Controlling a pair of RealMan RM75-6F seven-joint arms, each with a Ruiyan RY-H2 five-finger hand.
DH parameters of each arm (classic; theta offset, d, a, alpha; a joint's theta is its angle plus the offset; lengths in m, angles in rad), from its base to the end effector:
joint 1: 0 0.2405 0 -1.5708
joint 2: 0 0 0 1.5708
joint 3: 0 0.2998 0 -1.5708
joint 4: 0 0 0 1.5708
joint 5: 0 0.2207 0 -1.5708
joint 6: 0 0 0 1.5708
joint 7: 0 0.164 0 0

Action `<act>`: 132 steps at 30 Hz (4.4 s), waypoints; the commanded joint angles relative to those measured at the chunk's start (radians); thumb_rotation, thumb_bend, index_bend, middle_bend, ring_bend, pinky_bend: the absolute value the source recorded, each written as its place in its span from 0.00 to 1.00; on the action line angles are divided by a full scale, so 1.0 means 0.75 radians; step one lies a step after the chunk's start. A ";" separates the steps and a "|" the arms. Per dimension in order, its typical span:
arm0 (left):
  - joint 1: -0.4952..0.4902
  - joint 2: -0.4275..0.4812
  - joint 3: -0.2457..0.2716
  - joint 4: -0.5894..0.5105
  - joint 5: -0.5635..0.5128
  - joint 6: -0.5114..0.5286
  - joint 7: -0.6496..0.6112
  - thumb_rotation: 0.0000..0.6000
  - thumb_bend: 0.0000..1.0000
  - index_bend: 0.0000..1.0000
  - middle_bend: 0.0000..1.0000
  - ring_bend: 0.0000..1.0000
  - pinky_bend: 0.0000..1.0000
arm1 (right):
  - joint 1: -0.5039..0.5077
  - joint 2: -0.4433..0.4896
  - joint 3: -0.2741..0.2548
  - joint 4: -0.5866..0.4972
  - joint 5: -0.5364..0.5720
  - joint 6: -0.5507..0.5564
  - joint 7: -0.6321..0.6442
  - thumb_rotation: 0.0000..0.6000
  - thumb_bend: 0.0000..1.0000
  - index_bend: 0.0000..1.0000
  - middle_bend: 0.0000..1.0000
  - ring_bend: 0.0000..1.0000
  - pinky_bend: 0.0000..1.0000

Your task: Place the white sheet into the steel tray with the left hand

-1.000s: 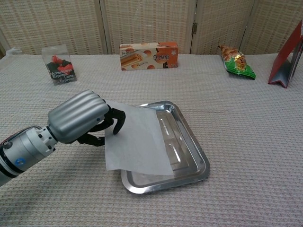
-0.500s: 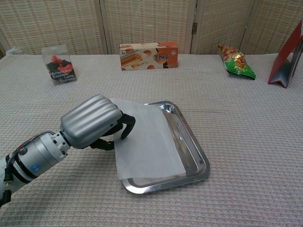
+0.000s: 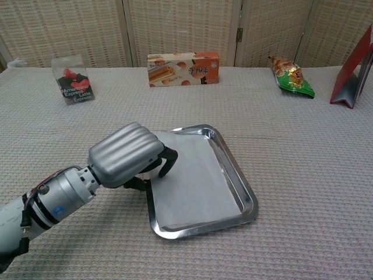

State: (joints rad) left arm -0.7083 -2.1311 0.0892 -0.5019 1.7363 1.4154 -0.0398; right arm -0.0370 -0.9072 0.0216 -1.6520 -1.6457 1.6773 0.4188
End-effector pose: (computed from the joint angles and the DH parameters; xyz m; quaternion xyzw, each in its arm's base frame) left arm -0.1653 0.3346 -0.1583 -0.7945 -0.1111 -0.4907 0.3400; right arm -0.3415 -0.1544 0.2515 0.5426 -0.4162 0.4983 0.5330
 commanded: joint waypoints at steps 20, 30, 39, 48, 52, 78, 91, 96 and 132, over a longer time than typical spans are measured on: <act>-0.013 0.035 -0.055 -0.117 -0.022 -0.003 0.076 1.00 0.19 0.25 1.00 1.00 1.00 | -0.019 -0.011 -0.005 0.006 -0.053 0.069 0.006 1.00 0.36 0.00 0.00 0.00 0.00; -0.029 0.107 -0.058 -0.268 -0.006 -0.021 0.188 1.00 0.15 0.23 1.00 1.00 1.00 | -0.019 -0.007 -0.004 0.008 -0.046 0.069 0.020 1.00 0.36 0.00 0.00 0.00 0.00; -0.067 0.244 -0.065 -0.517 0.002 -0.134 0.420 1.00 0.10 0.21 1.00 1.00 1.00 | -0.024 -0.008 -0.014 -0.003 -0.072 0.083 -0.001 1.00 0.36 0.00 0.00 0.00 0.00; -0.096 0.385 -0.085 -0.789 -0.006 -0.235 0.584 1.00 0.08 0.21 1.00 1.00 1.00 | -0.031 -0.005 -0.016 -0.003 -0.083 0.103 0.006 1.00 0.36 0.00 0.00 0.00 0.00; -0.108 0.380 -0.098 -0.806 -0.008 -0.268 0.627 1.00 0.07 0.20 1.00 1.00 1.00 | -0.030 -0.006 -0.022 -0.005 -0.097 0.102 -0.002 1.00 0.36 0.00 0.00 0.00 0.00; -0.176 0.527 -0.180 -1.118 -0.164 -0.565 1.031 1.00 0.06 0.18 1.00 1.00 1.00 | -0.034 0.002 -0.037 0.006 -0.135 0.129 0.029 1.00 0.36 0.00 0.00 0.00 0.00; -0.226 0.542 -0.220 -1.127 -0.182 -0.616 1.072 1.00 0.04 0.19 1.00 1.00 1.00 | -0.041 0.005 -0.039 0.008 -0.123 0.140 0.035 1.00 0.36 0.00 0.00 0.00 0.00; -0.219 0.580 -0.209 -1.173 -0.215 -0.643 1.137 1.00 0.04 0.19 1.00 1.00 1.00 | -0.036 0.005 -0.039 0.010 -0.117 0.126 0.036 1.00 0.35 0.00 0.00 0.00 0.00; 0.224 0.979 -0.011 -1.592 -0.238 -0.166 0.804 1.00 0.13 0.06 0.39 0.29 0.42 | -0.021 -0.033 -0.067 -0.015 -0.161 0.072 -0.103 1.00 0.36 0.00 0.00 0.00 0.00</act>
State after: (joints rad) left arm -0.5958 -1.4428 0.0515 -1.6581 1.5910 1.2473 0.6219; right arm -0.0547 -0.9292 -0.0284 -1.6618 -1.7666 1.7360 0.3472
